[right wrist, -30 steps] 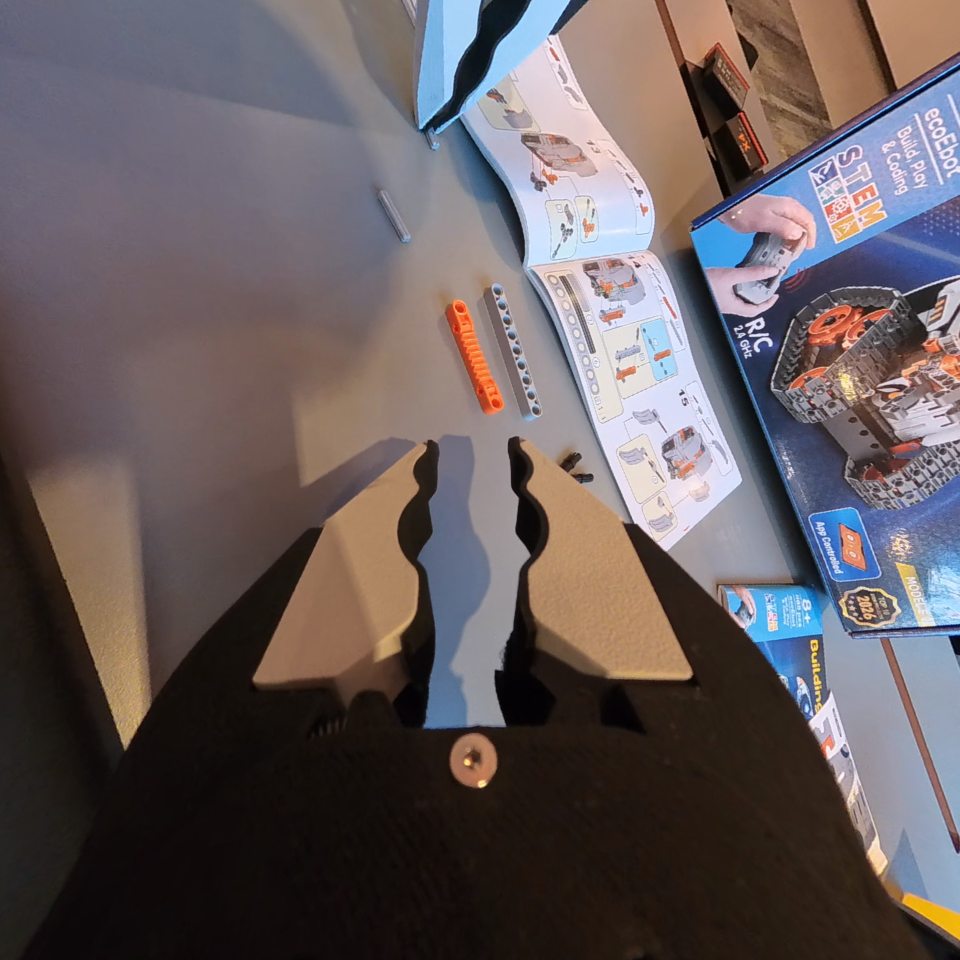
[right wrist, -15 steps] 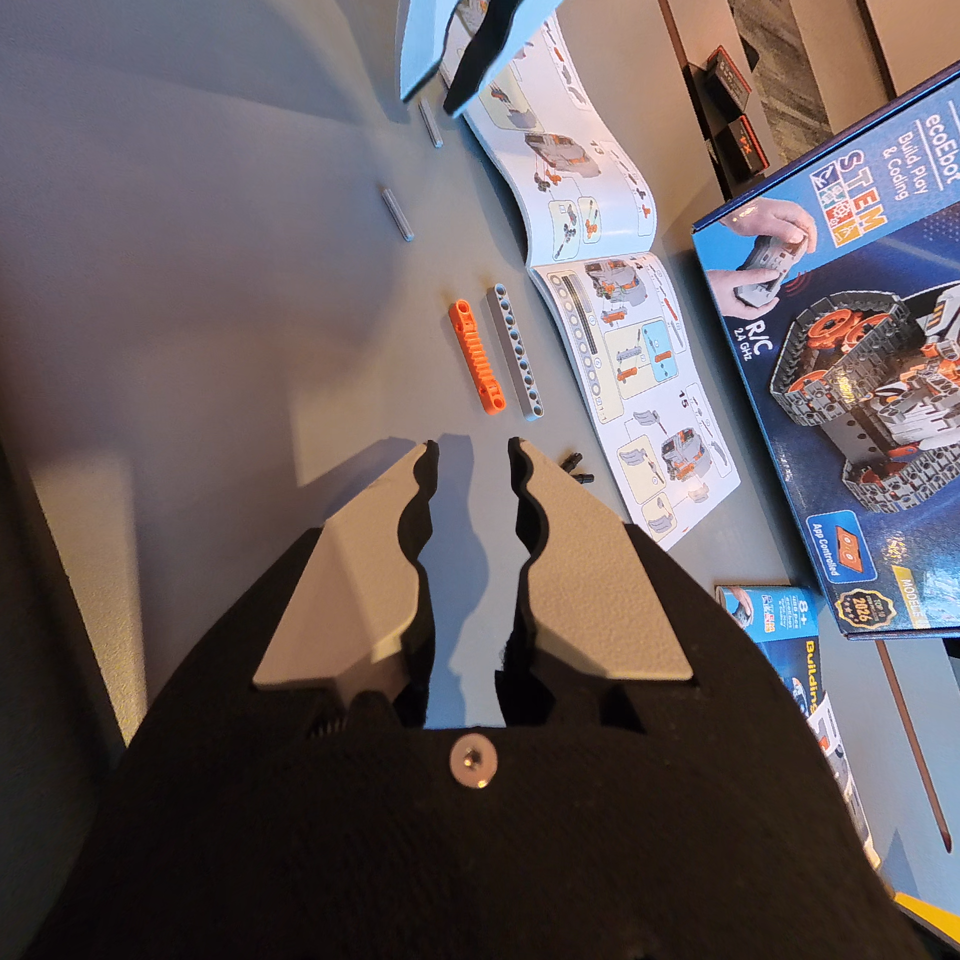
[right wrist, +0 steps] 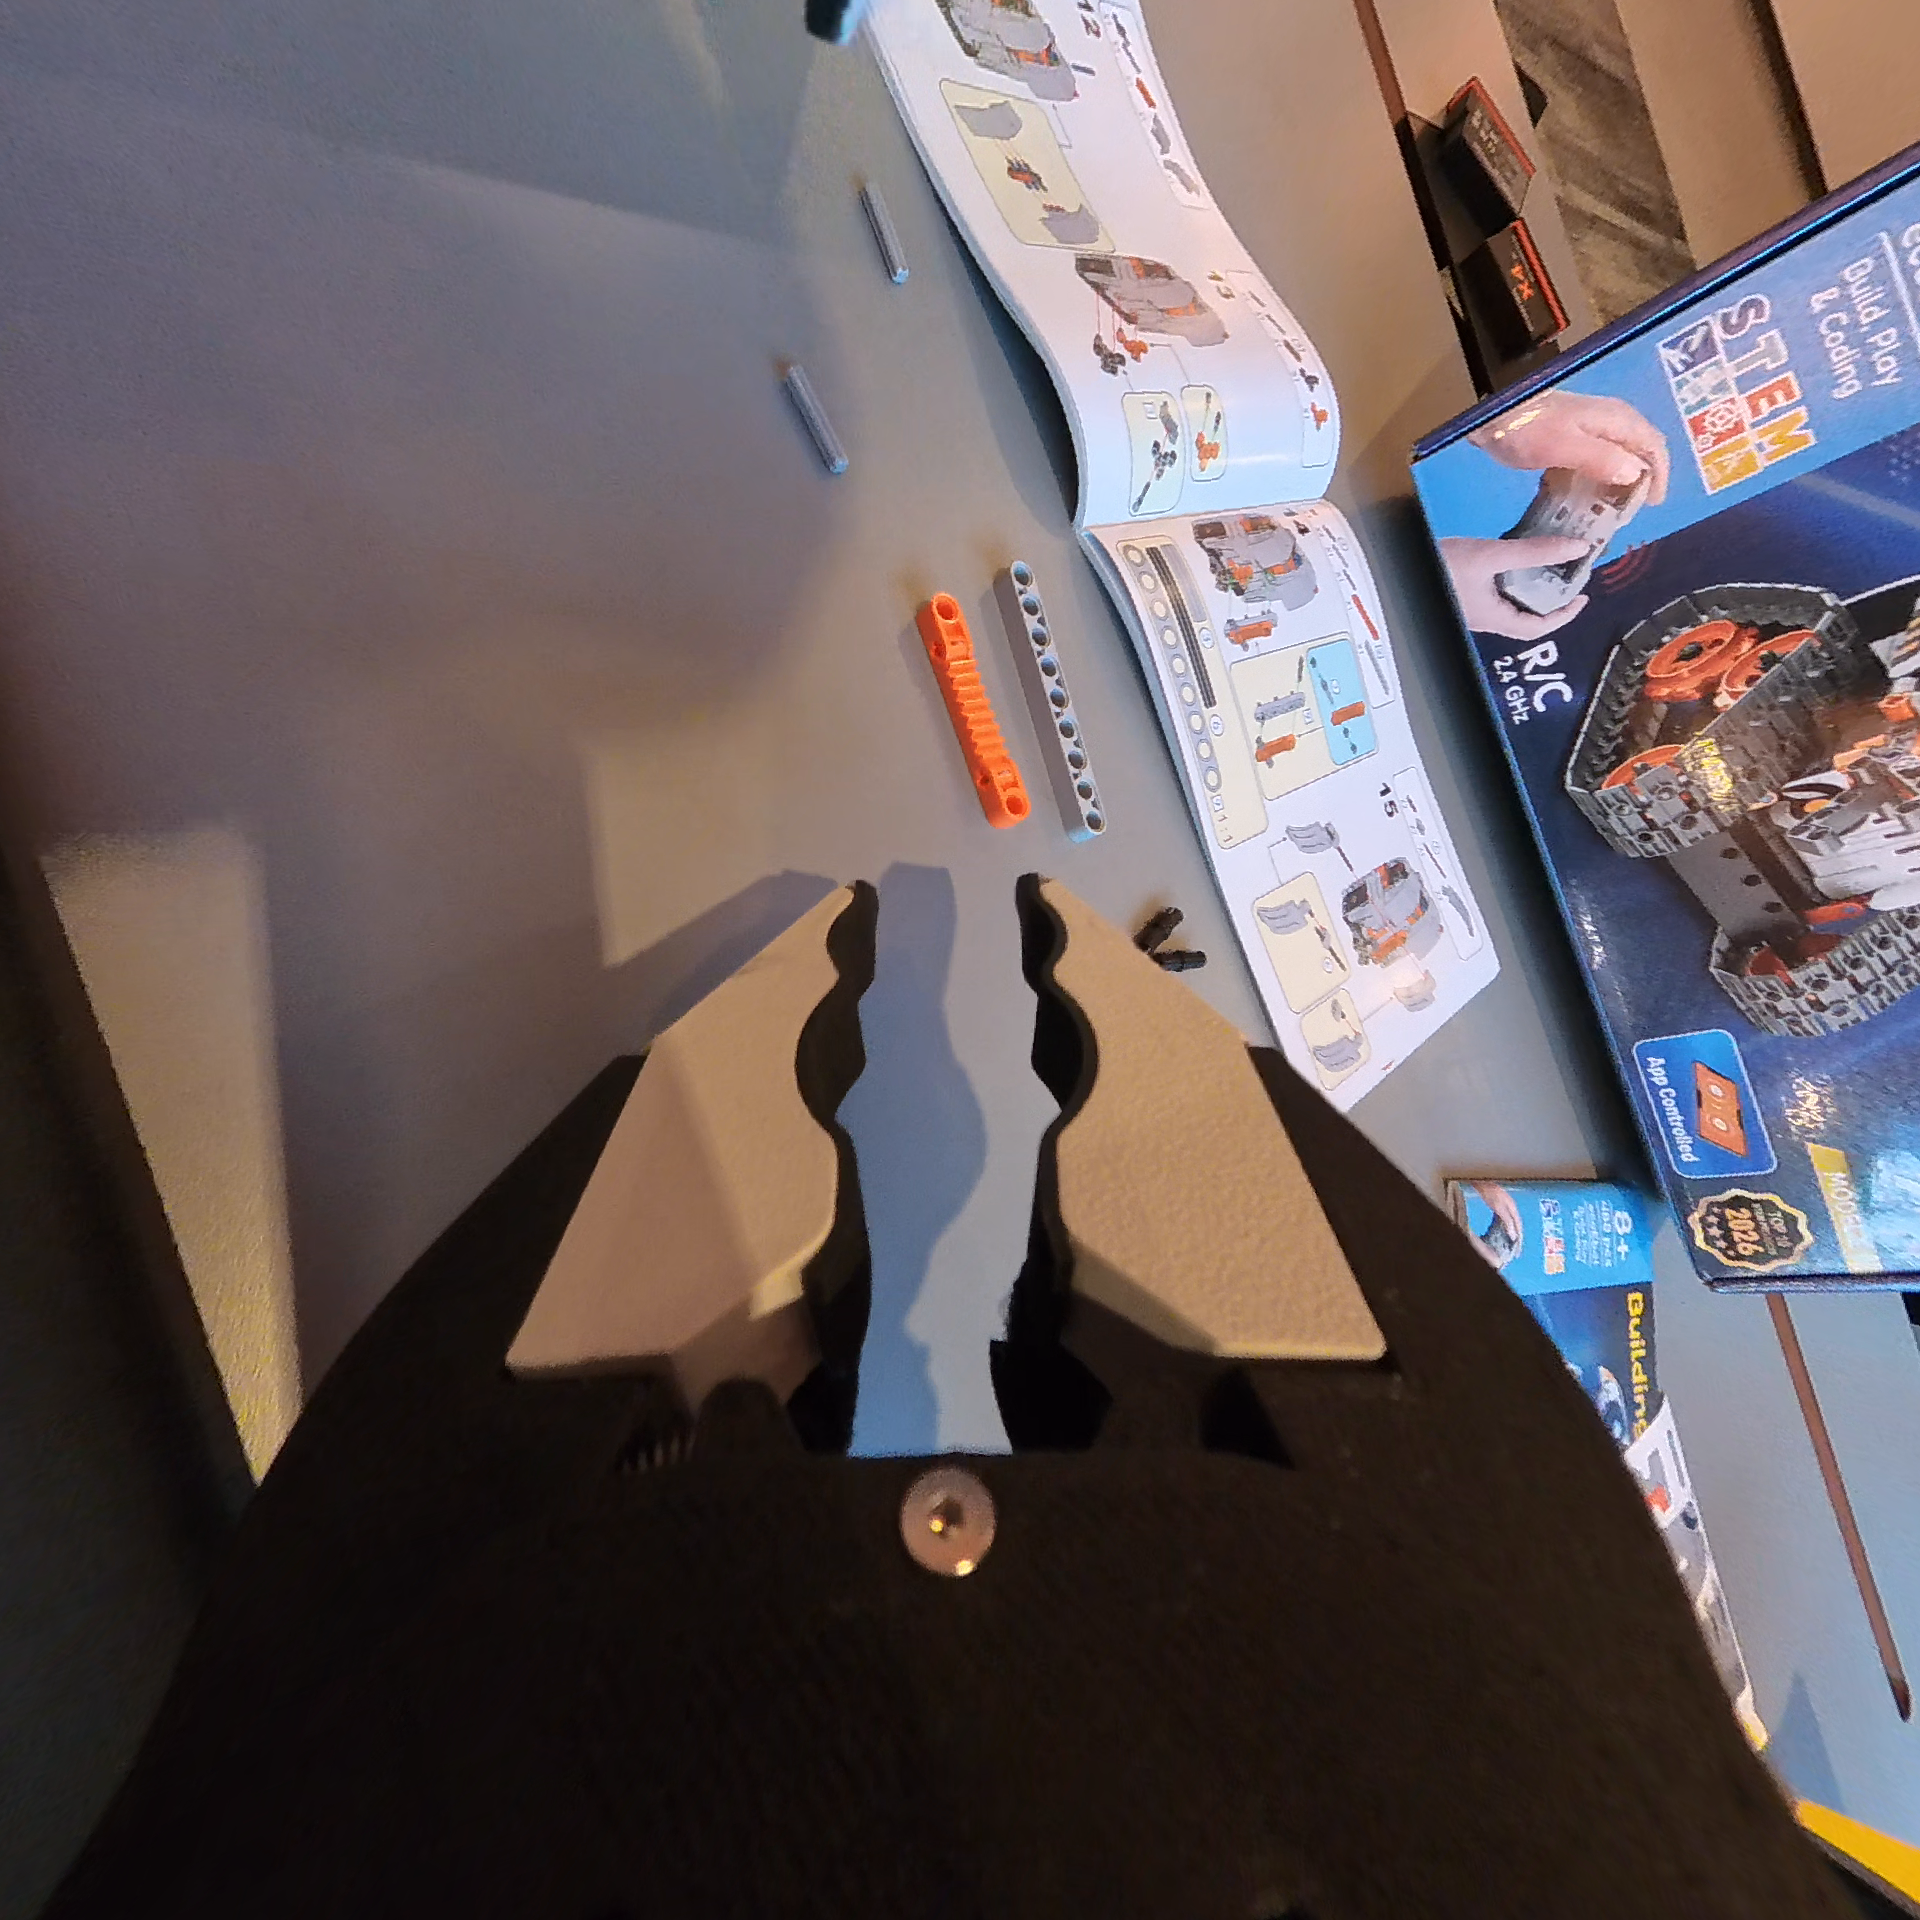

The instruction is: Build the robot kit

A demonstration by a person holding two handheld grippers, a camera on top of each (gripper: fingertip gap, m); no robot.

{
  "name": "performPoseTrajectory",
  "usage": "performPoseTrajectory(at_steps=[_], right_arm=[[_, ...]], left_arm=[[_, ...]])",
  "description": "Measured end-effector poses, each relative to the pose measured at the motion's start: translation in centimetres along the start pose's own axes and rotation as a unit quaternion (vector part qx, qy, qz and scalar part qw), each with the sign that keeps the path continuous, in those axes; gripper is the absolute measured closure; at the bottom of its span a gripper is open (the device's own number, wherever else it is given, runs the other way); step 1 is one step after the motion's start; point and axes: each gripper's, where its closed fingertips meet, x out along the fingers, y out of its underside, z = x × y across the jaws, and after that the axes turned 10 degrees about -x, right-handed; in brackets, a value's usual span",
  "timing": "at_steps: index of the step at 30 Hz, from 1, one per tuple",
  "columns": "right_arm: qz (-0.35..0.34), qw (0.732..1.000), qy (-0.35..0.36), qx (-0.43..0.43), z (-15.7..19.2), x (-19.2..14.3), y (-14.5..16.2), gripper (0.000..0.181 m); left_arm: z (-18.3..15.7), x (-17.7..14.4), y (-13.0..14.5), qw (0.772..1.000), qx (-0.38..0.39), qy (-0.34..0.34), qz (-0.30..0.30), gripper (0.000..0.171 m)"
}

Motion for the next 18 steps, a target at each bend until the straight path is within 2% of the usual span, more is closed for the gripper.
performPoseTrajectory(at_steps=[6,10,13,18], right_arm=[[0.007,1.000,0.001,0.007,-0.1,0.2,0.4,0.155],[0.005,1.000,0.006,0.020,-0.5,0.3,0.3,0.155],[0.002,0.999,0.013,0.036,-0.9,0.4,0.4,0.155],[-0.015,0.994,0.054,0.089,-3.0,-0.2,0.5,0.151]], left_arm=[[-1.3,0.9,-1.0,0.994,-0.028,-0.021,-0.105,0.149],[-0.9,1.7,-1.8,0.985,-0.029,-0.046,-0.162,0.148],[0.1,2.4,-1.9,0.984,-0.020,-0.056,-0.169,0.139],[1.2,3.6,-1.3,0.984,0.021,-0.084,-0.158,0.141]])
